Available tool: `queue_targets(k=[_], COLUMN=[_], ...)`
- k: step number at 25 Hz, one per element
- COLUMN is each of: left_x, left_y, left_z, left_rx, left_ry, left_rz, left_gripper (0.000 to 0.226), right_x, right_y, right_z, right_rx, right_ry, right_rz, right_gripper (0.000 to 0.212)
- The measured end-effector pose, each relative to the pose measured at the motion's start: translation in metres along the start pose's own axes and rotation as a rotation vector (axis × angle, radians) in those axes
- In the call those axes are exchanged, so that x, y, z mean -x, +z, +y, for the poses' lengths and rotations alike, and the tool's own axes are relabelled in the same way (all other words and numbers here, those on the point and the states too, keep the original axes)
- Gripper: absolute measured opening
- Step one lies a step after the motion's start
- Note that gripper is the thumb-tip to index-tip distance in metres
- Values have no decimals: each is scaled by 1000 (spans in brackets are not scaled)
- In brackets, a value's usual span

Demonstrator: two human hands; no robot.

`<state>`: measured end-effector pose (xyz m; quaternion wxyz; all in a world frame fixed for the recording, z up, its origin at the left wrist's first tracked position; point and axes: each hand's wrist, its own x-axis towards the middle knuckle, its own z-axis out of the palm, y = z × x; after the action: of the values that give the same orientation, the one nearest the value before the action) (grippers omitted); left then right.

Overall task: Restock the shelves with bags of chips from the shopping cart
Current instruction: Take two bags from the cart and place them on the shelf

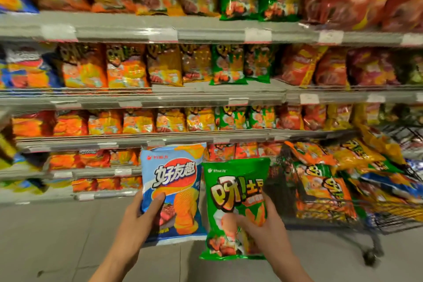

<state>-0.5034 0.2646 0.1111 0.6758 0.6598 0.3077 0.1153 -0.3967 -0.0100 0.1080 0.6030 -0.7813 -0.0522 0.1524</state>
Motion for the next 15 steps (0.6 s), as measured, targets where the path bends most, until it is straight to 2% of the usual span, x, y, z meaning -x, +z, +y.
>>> queue_targets(k=[4, 8, 12, 15], left_x=[-4, -31, -79, -129], left_y=[-21, -8, 35, 80], left_z=[25, 47, 68, 90], left_rx=[33, 29, 23, 27], left_ry=[44, 115, 149, 166], left_rz=[22, -5, -50, -78], left_gripper=[33, 24, 28, 22], right_x=[-6, -38, -97, -161], right_y=[20, 11, -14, -42], right_z=[-25, -37, -43, -50], right_rx=[-12, -7, -22, -42], right_ry=[-20, -54, -90, -113], right_rz=[3, 26, 62, 78], right_gripper=[82, 90, 80, 74])
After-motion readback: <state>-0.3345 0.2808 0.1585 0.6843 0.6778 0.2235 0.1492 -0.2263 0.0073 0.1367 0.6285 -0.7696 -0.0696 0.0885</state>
